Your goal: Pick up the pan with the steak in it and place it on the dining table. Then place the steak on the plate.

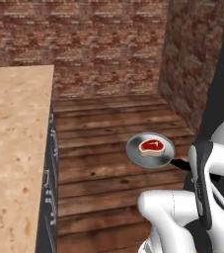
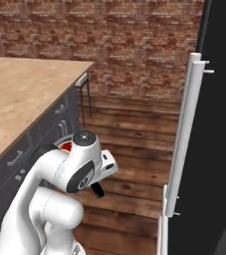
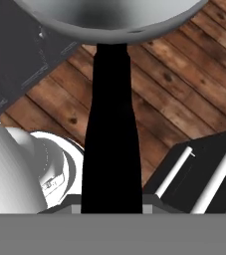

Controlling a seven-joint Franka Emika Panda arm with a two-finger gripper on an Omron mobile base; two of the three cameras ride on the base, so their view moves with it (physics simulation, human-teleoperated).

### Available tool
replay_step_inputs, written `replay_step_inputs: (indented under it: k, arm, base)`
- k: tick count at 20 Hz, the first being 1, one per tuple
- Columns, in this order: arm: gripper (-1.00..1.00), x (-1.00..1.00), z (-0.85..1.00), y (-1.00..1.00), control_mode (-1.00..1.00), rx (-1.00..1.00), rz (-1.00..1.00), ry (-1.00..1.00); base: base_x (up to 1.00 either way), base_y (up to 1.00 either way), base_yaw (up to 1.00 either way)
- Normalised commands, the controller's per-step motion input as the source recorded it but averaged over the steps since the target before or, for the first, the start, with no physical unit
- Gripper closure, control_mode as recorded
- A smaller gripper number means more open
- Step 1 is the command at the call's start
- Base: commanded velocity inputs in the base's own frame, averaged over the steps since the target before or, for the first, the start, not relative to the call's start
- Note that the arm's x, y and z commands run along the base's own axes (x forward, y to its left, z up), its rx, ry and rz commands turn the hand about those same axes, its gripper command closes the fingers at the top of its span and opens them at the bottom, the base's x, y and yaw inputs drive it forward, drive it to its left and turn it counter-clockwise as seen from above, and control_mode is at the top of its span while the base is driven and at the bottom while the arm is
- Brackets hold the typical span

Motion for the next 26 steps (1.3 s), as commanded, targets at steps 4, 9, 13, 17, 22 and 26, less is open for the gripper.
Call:
replay_step_inputs:
  k: [4,9,13,17,22,26]
  arm:
    - [1.00,0.00,0.00,0.00,1.00,0.00,0.00,0.00]
    - [1.00,0.00,0.00,0.00,1.00,0.00,0.00,0.00]
    - [1.00,0.00,0.00,0.00,1.00,0.00,0.00,0.00]
    - [1.00,0.00,0.00,0.00,1.00,0.00,0.00,0.00]
    - [1.00,0.00,0.00,0.00,1.00,0.00,0.00,0.00]
    - [1.00,0.00,0.00,0.00,1.00,0.00,0.00,0.00]
  base:
    - [1.00,-0.23,0.00]
    - [1.00,-0.31,-0.01]
    - [1.00,-0.37,-0.04]
    - [1.00,-0.37,-0.04]
    - [1.00,-0.37,-0.04]
    - [1.00,-0.37,-0.05]
